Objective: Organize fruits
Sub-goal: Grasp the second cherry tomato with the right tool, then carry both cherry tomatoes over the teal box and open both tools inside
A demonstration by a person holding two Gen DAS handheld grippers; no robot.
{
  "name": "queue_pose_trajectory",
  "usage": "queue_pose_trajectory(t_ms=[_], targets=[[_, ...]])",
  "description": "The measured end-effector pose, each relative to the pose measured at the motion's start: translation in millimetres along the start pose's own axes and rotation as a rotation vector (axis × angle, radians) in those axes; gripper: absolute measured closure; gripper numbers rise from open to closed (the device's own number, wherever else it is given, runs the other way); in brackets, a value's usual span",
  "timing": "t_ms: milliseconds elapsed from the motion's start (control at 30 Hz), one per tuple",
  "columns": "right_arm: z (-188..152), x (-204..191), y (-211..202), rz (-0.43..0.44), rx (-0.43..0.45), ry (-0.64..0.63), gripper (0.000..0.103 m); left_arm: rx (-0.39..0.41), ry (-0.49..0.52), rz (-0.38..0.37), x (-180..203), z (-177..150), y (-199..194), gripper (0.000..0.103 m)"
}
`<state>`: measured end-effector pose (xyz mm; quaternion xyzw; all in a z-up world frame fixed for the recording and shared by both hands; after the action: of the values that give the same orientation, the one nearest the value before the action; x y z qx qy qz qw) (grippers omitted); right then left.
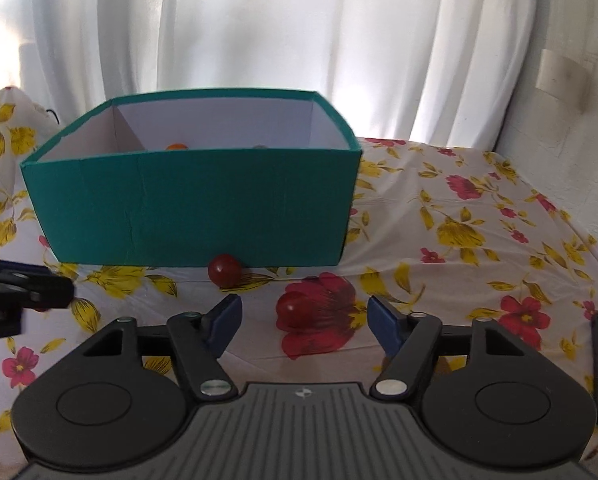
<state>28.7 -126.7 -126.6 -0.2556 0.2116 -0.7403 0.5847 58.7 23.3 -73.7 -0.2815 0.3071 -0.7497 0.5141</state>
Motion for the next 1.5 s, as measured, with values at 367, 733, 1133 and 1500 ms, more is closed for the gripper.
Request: queue_pose_trajectory(t_ms=[367,733,1133,1500], targets=[[-6.1,-3.7,41.0,0.023,-0.077,0.004,0.068,0.007,-0.061,0.037,-15.5,2.1,-6.0,0.081],[2.9,-5.8,14.3,0.05,-0.014,0.008,0.077,0.069,-0.072,0.045,-14.0,20.7,-26.7,0.081],[56.7,-6.1,-56.4,0.098,0.114,0.005,0.077,0.132,-0.101,0.092,-21.0,99.3,-13.8,0.081],[107.2,3.3,-57.2,0.066,0.169,-0.019,0.077,0.049,-0.141,0.138,-35.8,124.7,58.4,0.081]])
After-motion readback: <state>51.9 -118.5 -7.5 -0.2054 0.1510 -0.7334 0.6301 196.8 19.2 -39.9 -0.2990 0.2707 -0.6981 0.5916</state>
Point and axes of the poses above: each gripper's, at about its wrist camera, not at the fingertips, and y roughly the way its jaws point, x to its right, z to its top, the point moved 9 cm from there along y, roughly the way its jaws point, and after that the axes turned 7 degrees about -y, right-handed, at the moved point
